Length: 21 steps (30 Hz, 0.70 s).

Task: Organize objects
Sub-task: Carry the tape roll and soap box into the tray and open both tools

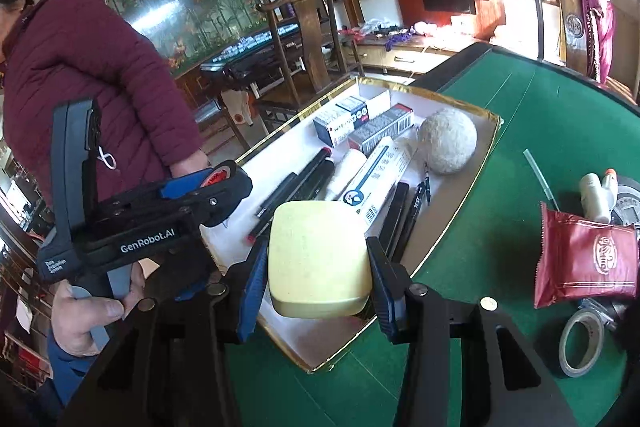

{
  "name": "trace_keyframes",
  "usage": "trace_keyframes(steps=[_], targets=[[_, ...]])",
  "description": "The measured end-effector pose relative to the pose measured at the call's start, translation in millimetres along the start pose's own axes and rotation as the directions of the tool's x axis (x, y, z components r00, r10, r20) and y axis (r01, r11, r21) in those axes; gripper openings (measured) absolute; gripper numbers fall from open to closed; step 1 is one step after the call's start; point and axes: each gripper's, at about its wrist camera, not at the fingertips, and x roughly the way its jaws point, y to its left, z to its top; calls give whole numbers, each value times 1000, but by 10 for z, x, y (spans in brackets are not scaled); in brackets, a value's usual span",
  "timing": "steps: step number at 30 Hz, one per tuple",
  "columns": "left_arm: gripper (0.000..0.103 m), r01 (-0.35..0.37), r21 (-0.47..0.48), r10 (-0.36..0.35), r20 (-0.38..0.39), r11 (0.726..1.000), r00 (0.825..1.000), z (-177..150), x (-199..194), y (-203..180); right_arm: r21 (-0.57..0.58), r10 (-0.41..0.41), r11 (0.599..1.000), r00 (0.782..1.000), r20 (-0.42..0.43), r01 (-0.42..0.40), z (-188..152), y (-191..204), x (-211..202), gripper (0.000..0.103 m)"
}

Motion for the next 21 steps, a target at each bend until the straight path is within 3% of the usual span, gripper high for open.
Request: trace_keyframes(steps=[21], targets=[[62, -43, 0, 43, -62, 999, 997, -71, 333, 144, -46, -51, 998, 994, -98, 47, -219, 65, 449, 47]])
